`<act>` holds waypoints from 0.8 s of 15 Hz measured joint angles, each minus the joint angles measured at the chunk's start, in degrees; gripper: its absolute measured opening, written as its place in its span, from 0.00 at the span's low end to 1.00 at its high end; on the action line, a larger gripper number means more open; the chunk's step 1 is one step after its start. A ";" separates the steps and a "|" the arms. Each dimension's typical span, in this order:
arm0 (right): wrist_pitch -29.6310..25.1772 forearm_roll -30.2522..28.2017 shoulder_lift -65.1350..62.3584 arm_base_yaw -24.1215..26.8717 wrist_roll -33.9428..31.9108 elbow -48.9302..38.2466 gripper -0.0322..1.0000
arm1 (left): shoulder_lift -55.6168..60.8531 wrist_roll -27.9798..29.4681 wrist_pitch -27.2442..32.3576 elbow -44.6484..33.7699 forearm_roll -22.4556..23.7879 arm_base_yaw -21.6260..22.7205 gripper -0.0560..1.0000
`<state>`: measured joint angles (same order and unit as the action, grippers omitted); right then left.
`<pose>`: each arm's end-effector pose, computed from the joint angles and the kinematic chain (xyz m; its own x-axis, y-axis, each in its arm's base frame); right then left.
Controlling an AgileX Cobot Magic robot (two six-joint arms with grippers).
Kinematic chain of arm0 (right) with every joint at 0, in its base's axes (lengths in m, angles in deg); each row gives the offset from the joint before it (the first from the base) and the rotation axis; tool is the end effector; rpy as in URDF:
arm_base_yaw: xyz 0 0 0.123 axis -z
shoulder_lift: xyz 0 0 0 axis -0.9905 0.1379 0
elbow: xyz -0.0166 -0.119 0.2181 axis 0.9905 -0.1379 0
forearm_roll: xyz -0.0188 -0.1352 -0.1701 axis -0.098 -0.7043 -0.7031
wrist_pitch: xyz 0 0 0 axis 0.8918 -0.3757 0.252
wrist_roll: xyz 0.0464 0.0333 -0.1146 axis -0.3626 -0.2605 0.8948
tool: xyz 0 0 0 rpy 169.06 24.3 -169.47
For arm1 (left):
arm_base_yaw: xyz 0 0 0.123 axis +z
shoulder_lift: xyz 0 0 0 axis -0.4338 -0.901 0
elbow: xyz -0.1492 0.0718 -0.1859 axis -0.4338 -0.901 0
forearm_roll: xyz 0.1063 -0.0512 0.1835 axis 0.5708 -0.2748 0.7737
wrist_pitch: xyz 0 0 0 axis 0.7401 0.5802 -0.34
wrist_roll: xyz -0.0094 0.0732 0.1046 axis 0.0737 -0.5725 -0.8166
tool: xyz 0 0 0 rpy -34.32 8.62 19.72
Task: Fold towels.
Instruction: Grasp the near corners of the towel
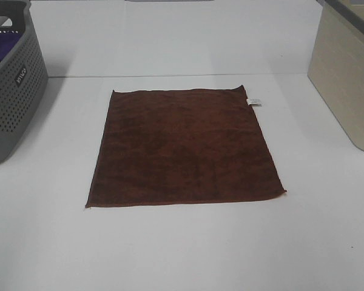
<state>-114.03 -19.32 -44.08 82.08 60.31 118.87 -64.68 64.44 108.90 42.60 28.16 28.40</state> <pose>0.0621 0.0024 0.2736 -0.3511 -0.0381 -0.9356 -0.0307 0.9991 -0.0292 0.0627 -0.0039 0.2839 -0.2723 0.0126 -0.9621 0.0104 0.9999 0.0102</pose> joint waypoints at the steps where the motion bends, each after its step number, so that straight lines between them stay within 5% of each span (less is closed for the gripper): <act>1: 3.90 -0.92 2.35 -0.63 0.00 0.00 0.79 | -3.90 -0.11 -4.24 0.00 0.00 0.00 0.63; 5: 12.15 -1.43 15.70 -1.89 -0.06 1.60 0.77 | -21.03 -0.11 -11.40 3.09 -0.86 0.00 0.71; 7: 12.61 -0.63 25.38 -1.89 -0.06 5.33 0.76 | -32.37 -0.63 -11.40 6.99 -2.18 0.00 0.73; 12: 9.51 4.47 45.89 -1.89 -0.06 14.67 0.76 | -52.48 -5.67 -4.41 12.78 -13.81 0.00 0.73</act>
<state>-104.52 -14.85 1.81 80.19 60.26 133.54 -117.17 58.77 104.48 55.37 14.35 28.40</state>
